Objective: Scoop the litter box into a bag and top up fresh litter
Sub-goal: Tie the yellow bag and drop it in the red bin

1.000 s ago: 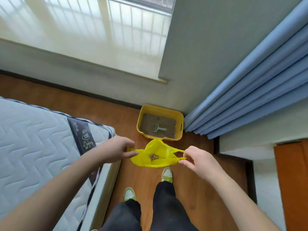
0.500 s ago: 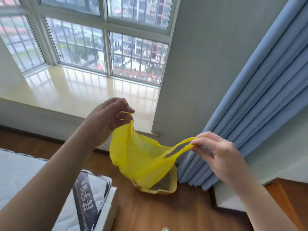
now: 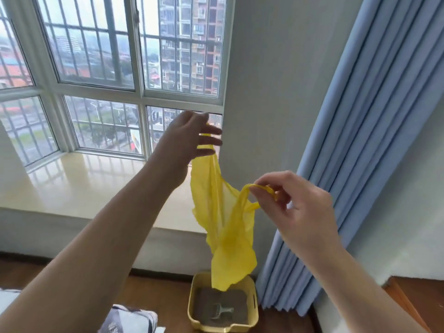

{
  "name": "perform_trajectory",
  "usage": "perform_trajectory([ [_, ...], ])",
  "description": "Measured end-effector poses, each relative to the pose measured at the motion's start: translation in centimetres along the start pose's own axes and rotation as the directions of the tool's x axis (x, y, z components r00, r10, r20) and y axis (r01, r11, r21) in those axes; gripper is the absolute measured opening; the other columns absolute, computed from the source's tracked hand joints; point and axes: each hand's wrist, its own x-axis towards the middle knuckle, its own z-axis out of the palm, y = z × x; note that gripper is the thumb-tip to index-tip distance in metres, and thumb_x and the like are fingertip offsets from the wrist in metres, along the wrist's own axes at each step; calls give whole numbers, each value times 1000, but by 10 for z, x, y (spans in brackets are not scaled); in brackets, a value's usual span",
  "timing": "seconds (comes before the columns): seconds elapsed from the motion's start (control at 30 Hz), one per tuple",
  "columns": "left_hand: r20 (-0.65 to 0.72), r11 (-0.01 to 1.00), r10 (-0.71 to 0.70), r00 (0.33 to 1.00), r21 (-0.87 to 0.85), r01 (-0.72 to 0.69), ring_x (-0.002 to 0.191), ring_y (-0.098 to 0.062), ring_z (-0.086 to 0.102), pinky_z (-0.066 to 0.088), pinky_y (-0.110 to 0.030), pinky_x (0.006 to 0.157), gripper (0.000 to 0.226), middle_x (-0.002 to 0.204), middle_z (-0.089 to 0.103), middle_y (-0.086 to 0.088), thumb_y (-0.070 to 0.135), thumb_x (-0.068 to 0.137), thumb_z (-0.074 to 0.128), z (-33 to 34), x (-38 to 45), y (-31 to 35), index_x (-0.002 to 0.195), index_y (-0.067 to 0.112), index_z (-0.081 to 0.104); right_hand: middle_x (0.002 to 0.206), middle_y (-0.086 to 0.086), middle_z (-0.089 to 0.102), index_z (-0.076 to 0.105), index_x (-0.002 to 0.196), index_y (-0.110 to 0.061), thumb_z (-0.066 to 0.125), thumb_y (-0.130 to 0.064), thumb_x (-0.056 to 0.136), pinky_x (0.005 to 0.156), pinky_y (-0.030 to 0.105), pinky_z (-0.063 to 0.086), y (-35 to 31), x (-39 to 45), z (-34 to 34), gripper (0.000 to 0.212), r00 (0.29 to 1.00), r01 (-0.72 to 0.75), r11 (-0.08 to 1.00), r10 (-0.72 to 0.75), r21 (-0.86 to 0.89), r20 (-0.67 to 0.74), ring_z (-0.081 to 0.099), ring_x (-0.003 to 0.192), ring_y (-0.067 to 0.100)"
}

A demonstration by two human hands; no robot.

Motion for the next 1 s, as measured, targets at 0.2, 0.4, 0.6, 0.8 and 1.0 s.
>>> perform_trajectory([
  [0.2,313,961,-165,935,-162,224,62,-19,67,53,-30,64,39,69,67,-7,30,102,37,51,-15,7,68,15,44,76,-9,64,68,86,-25,71,-31,85,61,22,47,-11,32,-36,7,991,-113,991,117,70,-64,59,65,13],
  [0.4,605,937,-167,778,-148,316,67,-27,68,54,-39,74,53,73,69,-12,47,102,29,92,-65,2,97,5,62,84,-11,63,66,88,-26,68,-34,86,63,14,46,-16,44,-83,8,998,-59,998,59,-1,-38,60,74,6],
  [0.6,539,997,58,840,-82,-16,35,-13,29,23,-20,38,30,46,38,-4,32,93,57,137,-111,-4,68,20,44,101,-9,69,59,99,-14,48,-36,97,80,16,47,9,5,-127,24,898,-431,866,440,255,24,62,89,-3],
  [0.8,658,888,128,742,257,-381,38,-9,39,32,-21,39,35,48,48,4,19,89,67,174,-152,-3,66,24,41,82,5,71,58,103,-14,38,-41,101,65,34,57,6,-75,-166,34,627,-763,478,712,435,316,69,65,21],
  [1.0,814,237,274,511,458,-857,69,11,49,40,-7,58,33,104,62,9,30,83,74,179,-193,-15,76,28,42,62,5,66,59,98,-6,54,-34,94,38,23,40,15,-119,-193,28,424,-877,149,690,457,587,44,34,10],
])
